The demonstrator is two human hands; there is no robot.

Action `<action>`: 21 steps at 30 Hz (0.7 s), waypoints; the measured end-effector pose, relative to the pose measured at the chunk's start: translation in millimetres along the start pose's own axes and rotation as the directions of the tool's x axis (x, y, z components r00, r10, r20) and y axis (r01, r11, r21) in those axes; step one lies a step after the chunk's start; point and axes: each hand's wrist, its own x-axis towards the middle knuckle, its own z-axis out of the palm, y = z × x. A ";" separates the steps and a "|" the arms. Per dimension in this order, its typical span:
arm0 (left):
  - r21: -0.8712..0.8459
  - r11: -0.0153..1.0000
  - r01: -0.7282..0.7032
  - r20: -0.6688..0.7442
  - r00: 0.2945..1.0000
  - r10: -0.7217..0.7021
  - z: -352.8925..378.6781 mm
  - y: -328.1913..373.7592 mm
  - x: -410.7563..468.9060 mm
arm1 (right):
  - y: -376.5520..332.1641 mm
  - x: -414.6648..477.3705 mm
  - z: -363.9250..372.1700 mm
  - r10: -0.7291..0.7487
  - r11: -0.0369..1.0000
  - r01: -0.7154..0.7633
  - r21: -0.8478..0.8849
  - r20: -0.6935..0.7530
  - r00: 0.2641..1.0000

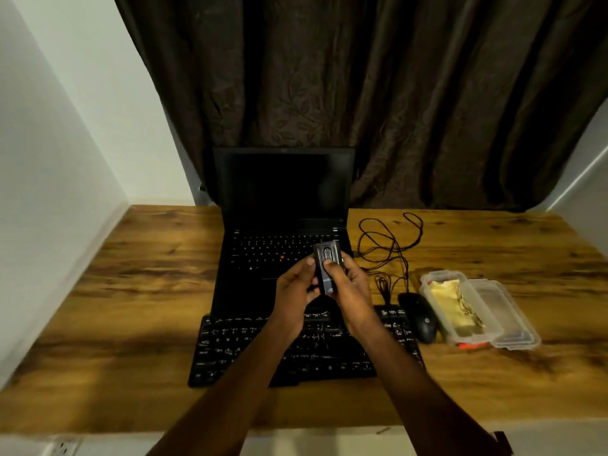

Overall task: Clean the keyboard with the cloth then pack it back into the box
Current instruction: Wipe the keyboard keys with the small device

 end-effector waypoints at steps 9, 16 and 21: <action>0.049 0.998 -0.048 0.061 0.997 0.045 -10.5 7.9 3.4 | 0.9 -1.5 18.9 -0.003 0.999 0.008 0.040 -0.133 0.991; 0.041 0.997 -0.059 0.073 0.996 0.056 -6.9 9.2 3.3 | -4.0 0.5 16.8 -0.002 0.995 0.015 0.094 -0.146 0.989; 0.092 0.989 -0.117 0.030 0.993 0.114 -8.8 14.4 2.0 | -4.4 -0.6 14.2 -0.011 0.998 0.017 0.066 -0.087 0.996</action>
